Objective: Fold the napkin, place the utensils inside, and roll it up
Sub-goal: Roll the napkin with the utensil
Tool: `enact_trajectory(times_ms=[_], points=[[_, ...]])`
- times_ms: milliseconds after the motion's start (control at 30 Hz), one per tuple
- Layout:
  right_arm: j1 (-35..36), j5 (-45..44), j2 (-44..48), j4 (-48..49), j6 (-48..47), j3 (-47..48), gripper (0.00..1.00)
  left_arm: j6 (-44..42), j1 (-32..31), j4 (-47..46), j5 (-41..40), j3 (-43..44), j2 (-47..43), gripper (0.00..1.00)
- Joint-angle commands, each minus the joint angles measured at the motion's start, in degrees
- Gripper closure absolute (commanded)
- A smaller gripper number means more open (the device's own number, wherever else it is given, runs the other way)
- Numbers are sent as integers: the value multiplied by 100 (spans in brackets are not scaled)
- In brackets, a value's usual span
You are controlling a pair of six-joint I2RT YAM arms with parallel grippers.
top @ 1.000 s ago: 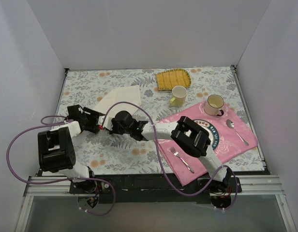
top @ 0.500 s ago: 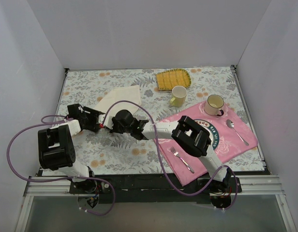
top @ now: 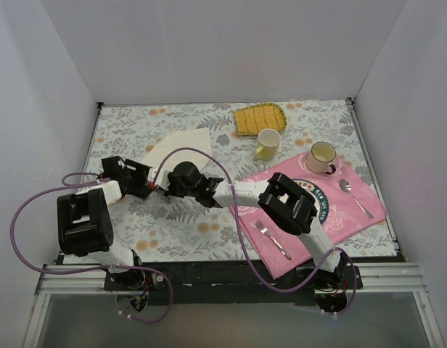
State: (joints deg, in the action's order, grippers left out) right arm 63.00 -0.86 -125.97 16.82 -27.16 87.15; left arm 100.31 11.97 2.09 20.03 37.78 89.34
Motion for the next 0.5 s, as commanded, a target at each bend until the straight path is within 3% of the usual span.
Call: enact_trajectory(times_ms=[0, 233, 467], points=[[-34, 51, 363, 287, 97, 284, 99, -320, 16, 759, -888, -684, 356, 30], [-25, 208, 398, 287, 105, 258, 99, -4, 16, 118, -729, -947, 356, 36], [-34, 253, 416, 348, 158, 153, 99, 322, 25, -849, -676, -1334, 93, 52]])
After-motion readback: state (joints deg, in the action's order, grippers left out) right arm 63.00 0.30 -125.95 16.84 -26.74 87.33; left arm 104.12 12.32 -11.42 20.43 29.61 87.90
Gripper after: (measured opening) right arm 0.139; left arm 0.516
